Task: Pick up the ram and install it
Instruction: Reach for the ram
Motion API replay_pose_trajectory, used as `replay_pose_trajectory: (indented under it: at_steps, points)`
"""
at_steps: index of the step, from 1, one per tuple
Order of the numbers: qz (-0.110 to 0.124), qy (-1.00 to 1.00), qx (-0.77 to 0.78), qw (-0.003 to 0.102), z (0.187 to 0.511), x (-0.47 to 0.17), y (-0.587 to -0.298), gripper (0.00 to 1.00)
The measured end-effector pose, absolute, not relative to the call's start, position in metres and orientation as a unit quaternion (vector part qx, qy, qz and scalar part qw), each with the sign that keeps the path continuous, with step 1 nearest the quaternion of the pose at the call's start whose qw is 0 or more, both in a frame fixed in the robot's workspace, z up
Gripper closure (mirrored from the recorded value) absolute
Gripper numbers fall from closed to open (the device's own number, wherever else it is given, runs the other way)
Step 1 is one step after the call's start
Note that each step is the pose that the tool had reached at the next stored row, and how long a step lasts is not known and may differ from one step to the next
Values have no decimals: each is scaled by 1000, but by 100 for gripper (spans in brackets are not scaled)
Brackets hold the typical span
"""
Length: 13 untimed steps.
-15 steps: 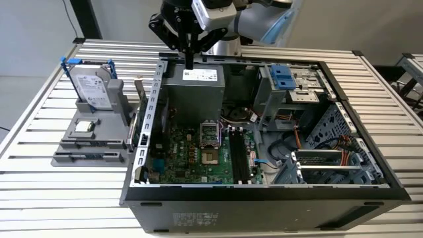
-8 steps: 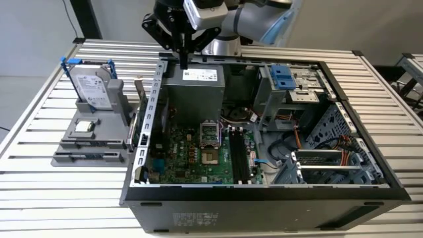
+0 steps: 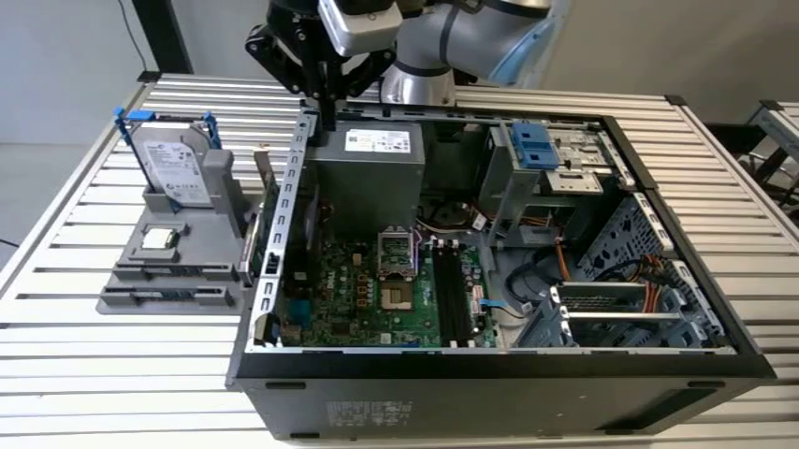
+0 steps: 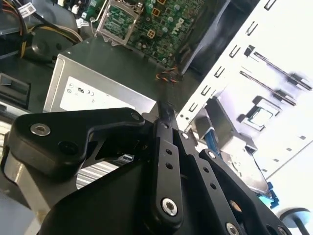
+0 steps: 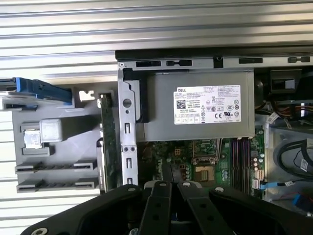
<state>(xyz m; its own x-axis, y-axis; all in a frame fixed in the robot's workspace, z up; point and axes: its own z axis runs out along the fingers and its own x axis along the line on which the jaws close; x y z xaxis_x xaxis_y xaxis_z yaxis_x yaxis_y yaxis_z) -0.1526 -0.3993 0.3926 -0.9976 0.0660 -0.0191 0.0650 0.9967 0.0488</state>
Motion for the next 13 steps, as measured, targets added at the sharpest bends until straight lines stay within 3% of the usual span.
replay_pose_trajectory:
  at_steps: [13]
  points:
    - [24,999,27,10,393,-186,-400,100]
